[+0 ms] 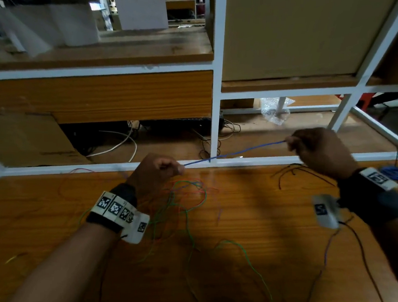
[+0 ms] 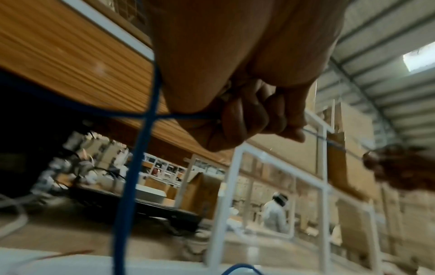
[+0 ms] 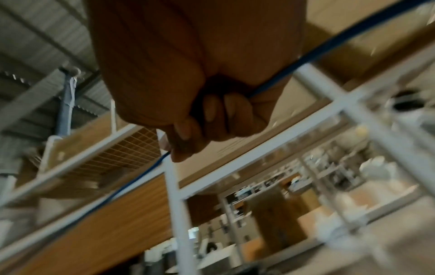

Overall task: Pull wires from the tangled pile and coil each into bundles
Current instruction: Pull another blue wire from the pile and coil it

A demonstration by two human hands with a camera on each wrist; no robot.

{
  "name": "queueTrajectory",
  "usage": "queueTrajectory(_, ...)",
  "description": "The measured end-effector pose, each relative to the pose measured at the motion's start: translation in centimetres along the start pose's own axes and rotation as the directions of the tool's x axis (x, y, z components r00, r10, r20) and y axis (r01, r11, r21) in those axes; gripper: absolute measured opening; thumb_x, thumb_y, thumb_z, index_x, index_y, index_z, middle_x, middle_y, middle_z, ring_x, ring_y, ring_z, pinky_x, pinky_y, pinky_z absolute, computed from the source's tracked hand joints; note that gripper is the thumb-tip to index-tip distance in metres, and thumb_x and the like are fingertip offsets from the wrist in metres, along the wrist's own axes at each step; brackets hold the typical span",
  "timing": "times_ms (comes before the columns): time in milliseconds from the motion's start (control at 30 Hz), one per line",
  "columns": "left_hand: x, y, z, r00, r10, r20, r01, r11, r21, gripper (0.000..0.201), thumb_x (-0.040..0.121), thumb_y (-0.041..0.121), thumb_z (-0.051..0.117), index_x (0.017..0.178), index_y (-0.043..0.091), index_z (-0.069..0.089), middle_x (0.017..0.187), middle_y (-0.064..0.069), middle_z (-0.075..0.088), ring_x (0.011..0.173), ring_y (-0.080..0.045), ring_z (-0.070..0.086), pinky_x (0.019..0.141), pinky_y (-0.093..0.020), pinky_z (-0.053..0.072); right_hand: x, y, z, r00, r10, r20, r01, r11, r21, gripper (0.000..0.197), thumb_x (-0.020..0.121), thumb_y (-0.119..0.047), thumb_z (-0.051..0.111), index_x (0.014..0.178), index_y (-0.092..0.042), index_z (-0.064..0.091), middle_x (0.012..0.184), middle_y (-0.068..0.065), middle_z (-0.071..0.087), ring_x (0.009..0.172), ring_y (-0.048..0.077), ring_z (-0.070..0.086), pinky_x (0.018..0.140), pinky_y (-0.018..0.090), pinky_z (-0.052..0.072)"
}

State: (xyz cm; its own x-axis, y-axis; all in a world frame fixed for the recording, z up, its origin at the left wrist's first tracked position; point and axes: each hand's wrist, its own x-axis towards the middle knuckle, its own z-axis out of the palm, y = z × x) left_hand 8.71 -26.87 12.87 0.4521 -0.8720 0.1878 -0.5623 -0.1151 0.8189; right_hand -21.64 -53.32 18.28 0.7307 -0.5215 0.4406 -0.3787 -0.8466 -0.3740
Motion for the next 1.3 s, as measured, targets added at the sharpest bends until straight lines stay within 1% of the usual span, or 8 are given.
queueTrajectory(233, -1.1, -2.5, -0.3, 0.994, 0.107, -0.012, -0.104, 0.982, 0.156, 0.013, 0.087, 0.023, 0.075, 0.076, 0.029, 0.076, 0.071, 0.016, 0.073, 0.073, -0.001, 0.069, 0.065, -0.013, 0.048, -2.4, 1.3, 1.0, 0.934, 0.226, 0.277, -0.212, 0.974, -0.081, 0.007, 0.099, -0.032, 0.065, 0.099, -0.028, 0.071, 0.101, 0.008, 0.076, 0.092, 0.024, 0.073, 0.083, 0.044, 0.058)
queueTrajectory(367, -0.2, 0.5, 2.3, 0.980, 0.174, 0.099, -0.190, 0.966, 0.175, 0.024, 0.083, 0.037, 0.070, 0.084, 0.015, 0.081, 0.075, 0.010, 0.074, 0.067, 0.003, 0.066, 0.062, -0.021, 0.051, -2.2, -4.0, 3.3, 0.905, 0.127, 0.407, -0.066, 0.985, -0.161, 0.080, 0.091, -0.066, 0.059, 0.157, -0.024, 0.039, 0.160, 0.005, 0.042, 0.135, 0.025, 0.050, 0.111, 0.042, 0.040)
queueTrajectory(467, 0.8, 2.8, 4.2, 0.961, 0.201, 0.191, -0.238, 0.952, 0.192, 0.018, 0.087, 0.032, 0.074, 0.081, 0.016, 0.080, 0.069, 0.007, 0.072, 0.060, 0.000, 0.062, 0.057, -0.023, 0.045, -1.5, -8.7, 5.7, 0.906, -0.099, 0.413, 0.085, 0.995, 0.052, 0.051, 0.101, -0.054, 0.054, 0.139, -0.021, 0.061, 0.140, 0.003, 0.064, 0.125, 0.018, 0.059, 0.105, 0.029, 0.042)
queueTrajectory(567, 1.5, 3.7, 4.6, 0.950, 0.260, 0.171, -0.287, 0.945, 0.157, 0.018, 0.085, 0.032, 0.074, 0.080, 0.016, 0.079, 0.070, 0.005, 0.072, 0.060, -0.003, 0.061, 0.055, -0.023, 0.046, -1.2, -9.4, 7.7, 0.903, -0.220, 0.370, 0.178, 0.973, 0.144, 0.031, 0.105, -0.037, 0.054, 0.088, -0.019, 0.073, 0.076, -0.005, 0.071, 0.065, 0.007, 0.061, 0.064, 0.033, 0.049)
queueTrajectory(867, 1.1, -3.1, -2.6, 0.989, 0.076, 0.125, -0.127, 0.864, 0.488, 0.039, 0.089, 0.059, 0.050, 0.088, 0.026, 0.072, 0.088, 0.002, 0.070, 0.079, -0.014, 0.061, 0.069, -0.030, 0.043, 0.8, -0.1, 0.4, 0.994, -0.102, 0.032, 0.103, 0.994, -0.039, 0.017, 0.096, -0.006, 0.064, 0.086, -0.012, 0.076, 0.079, 0.003, 0.074, 0.062, 0.015, 0.067, 0.059, 0.036, 0.056)
queueTrajectory(1000, -0.9, -4.8, -3.6, 0.993, -0.045, 0.107, 0.048, 0.999, -0.021, 0.021, 0.088, 0.050, 0.065, 0.079, 0.033, 0.075, 0.065, -0.016, 0.054, 0.050, -0.014, 0.048, 0.053, -0.029, 0.040, 1.2, 4.4, -1.4, 0.997, 0.052, -0.064, -0.063, 0.981, -0.181, 0.019, 0.095, -0.017, 0.057, 0.088, -0.016, 0.075, 0.087, 0.009, 0.076, 0.071, 0.028, 0.070, 0.067, 0.047, 0.060)
queueTrajectory(1067, -1.4, -2.9, -1.8, 0.985, -0.119, 0.127, 0.161, 0.899, -0.407, 0.012, 0.089, 0.024, 0.068, 0.081, 0.018, 0.075, 0.056, -0.008, 0.034, 0.041, -0.012, 0.032, 0.048, -0.027, 0.034, 1.3, 4.3, 0.0, 0.998, 0.051, -0.024, -0.054, 0.981, -0.188, 0.017, 0.095, -0.010, 0.061, 0.091, -0.014, 0.077, 0.091, 0.007, 0.078, 0.072, 0.027, 0.070, 0.066, 0.041, 0.058)
queueTrajectory(1300, 1.5, 5.7, 5.9, 0.915, -0.377, -0.146, 0.116, 0.591, -0.799, 0.046, 0.103, 0.048, 0.042, 0.084, 0.010, 0.059, 0.053, 0.003, 0.031, 0.038, -0.010, 0.028, 0.040, -0.019, 0.025, 1.3, 2.0, 7.5, 0.946, 0.157, 0.284, -0.157, 0.987, -0.025, 0.018, 0.098, -0.006, 0.061, 0.099, -0.014, 0.076, 0.092, 0.004, 0.077, 0.083, 0.024, 0.072, 0.080, 0.043, 0.060)
